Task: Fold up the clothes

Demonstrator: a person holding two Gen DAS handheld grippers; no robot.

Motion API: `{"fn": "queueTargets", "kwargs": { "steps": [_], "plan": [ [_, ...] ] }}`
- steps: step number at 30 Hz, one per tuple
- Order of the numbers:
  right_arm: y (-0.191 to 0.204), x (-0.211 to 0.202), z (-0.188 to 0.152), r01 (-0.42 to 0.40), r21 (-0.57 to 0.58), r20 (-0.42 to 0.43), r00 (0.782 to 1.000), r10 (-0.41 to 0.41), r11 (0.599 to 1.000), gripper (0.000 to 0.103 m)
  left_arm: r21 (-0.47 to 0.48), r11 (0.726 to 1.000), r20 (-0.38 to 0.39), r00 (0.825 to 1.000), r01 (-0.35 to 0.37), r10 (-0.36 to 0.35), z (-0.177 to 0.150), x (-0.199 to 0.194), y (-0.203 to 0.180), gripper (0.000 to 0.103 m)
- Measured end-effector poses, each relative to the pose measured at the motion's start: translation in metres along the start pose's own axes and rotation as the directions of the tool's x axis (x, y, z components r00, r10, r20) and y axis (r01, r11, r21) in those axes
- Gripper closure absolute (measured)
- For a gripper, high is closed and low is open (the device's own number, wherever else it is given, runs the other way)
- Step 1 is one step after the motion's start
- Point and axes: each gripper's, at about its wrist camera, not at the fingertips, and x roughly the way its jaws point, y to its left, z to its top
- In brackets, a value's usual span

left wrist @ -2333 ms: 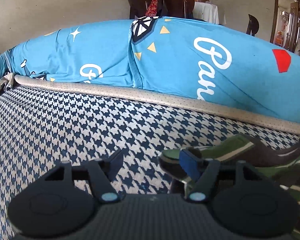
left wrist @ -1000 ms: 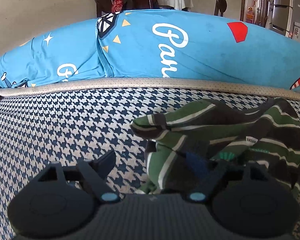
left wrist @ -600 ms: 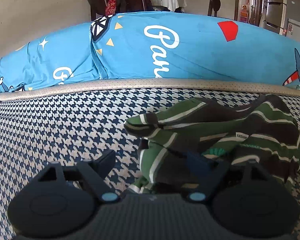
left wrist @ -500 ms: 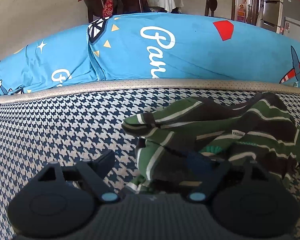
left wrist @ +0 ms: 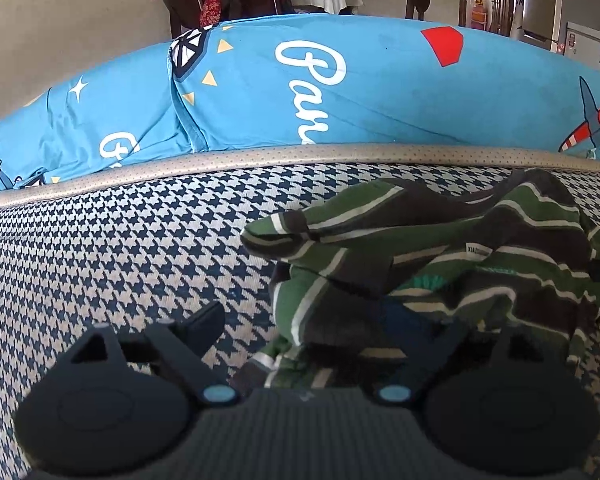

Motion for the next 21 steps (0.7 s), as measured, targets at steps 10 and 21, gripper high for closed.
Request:
{"fn": "queueTargets", "kwargs": {
  "steps": [10,21],
  "plan": [
    [-0.031,-0.029,0.028,0.16,0.1,0.195,0.965,-0.177,0.982,0.095,0.009,0.999,0.005,0.999,0.051,-0.051,0.003,-0.007,-0.014,0.012],
    [-0.068,-0.029,0.047,0.291,0.23,0.205,0.919,-0.338,0.929,0.068,0.037,0.992,-0.026,0.993,0.116,-0.116,0.0,-0.014,-0.034,0.011]
  ]
}}
